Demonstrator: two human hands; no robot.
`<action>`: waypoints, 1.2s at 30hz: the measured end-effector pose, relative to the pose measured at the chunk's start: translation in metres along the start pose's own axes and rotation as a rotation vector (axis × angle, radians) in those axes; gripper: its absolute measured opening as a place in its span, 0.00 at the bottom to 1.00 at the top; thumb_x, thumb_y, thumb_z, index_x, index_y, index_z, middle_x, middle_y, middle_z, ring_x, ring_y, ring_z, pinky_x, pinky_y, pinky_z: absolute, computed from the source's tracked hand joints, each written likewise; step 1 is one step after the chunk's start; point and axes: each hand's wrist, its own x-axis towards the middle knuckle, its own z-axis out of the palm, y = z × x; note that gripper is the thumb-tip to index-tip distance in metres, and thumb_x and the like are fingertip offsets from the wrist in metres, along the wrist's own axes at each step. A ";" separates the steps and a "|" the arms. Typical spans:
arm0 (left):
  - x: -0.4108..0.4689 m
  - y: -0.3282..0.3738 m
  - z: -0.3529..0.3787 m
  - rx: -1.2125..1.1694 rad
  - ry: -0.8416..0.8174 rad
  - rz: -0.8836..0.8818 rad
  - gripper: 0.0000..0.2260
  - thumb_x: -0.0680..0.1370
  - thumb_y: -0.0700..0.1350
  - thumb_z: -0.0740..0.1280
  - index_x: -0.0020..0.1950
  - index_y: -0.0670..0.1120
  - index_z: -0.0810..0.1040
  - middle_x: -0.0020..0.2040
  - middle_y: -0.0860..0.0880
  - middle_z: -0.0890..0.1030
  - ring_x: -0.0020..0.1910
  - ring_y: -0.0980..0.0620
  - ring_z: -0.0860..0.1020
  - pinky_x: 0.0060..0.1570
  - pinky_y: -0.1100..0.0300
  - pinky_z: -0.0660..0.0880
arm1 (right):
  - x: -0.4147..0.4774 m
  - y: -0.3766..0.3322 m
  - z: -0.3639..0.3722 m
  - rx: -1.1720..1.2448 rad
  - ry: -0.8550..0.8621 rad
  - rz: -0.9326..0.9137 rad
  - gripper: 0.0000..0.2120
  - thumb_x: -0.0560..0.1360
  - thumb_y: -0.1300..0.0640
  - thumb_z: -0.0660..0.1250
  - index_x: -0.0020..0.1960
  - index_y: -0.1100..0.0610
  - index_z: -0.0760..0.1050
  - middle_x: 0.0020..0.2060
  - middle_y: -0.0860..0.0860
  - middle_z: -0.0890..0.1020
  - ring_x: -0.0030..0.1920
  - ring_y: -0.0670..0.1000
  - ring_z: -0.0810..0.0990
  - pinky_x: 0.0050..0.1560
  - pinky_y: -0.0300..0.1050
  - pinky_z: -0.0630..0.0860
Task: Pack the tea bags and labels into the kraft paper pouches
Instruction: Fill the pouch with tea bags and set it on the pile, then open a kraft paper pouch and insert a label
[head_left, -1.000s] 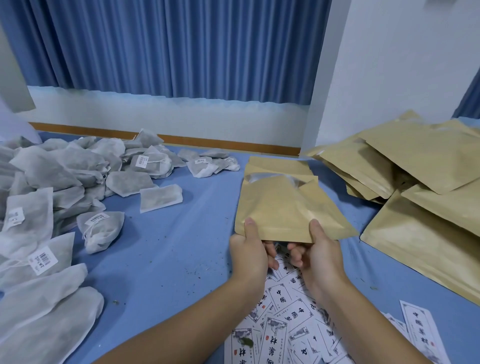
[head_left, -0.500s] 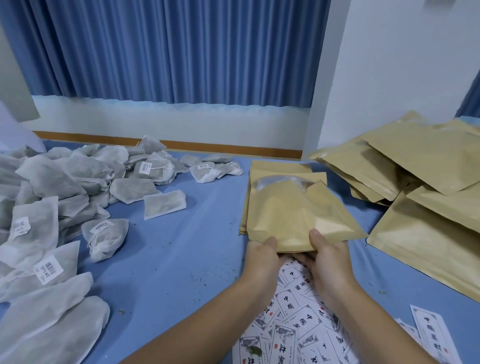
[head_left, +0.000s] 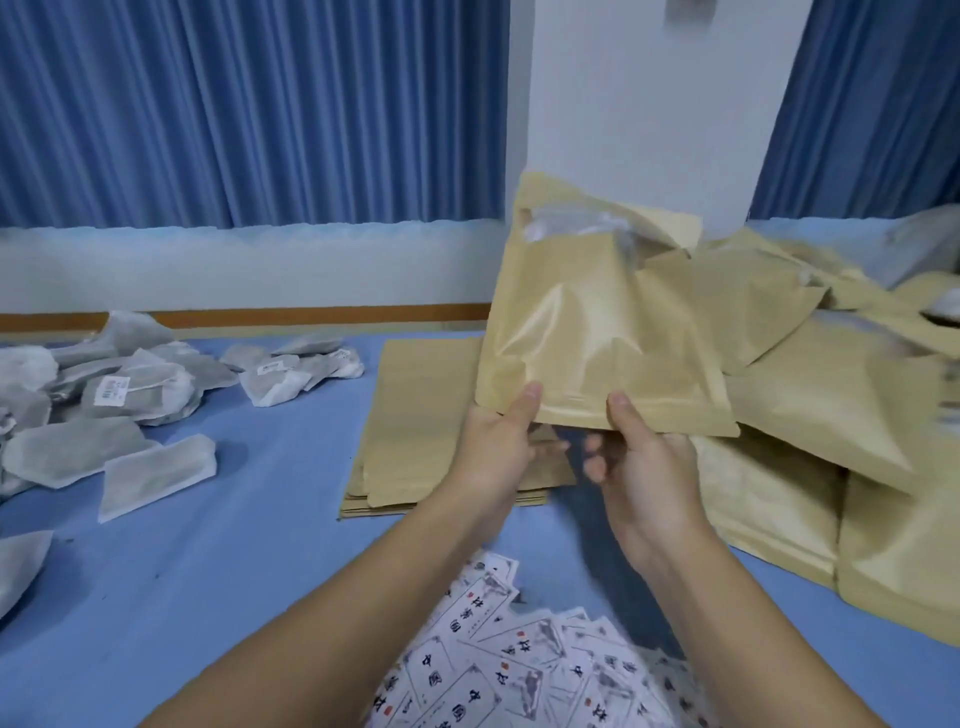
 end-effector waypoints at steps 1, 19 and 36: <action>0.014 -0.001 0.011 0.075 -0.022 -0.032 0.07 0.84 0.43 0.63 0.58 0.46 0.78 0.49 0.45 0.85 0.40 0.49 0.82 0.39 0.54 0.77 | 0.012 -0.008 -0.007 0.007 0.018 0.000 0.06 0.81 0.59 0.67 0.52 0.62 0.78 0.32 0.51 0.79 0.27 0.48 0.75 0.24 0.39 0.68; 0.054 -0.009 -0.010 0.712 0.034 0.126 0.16 0.81 0.34 0.60 0.65 0.44 0.79 0.59 0.48 0.83 0.62 0.49 0.79 0.61 0.62 0.72 | 0.098 0.033 0.041 -0.598 -0.200 -0.091 0.15 0.81 0.64 0.64 0.67 0.64 0.77 0.61 0.59 0.82 0.64 0.56 0.80 0.69 0.53 0.73; -0.006 0.019 -0.170 1.912 -0.304 0.244 0.18 0.84 0.61 0.52 0.59 0.51 0.72 0.57 0.54 0.80 0.58 0.52 0.77 0.71 0.51 0.57 | 0.021 0.105 0.056 -1.380 -0.813 -0.495 0.17 0.82 0.44 0.59 0.60 0.53 0.78 0.60 0.49 0.79 0.60 0.52 0.78 0.61 0.55 0.74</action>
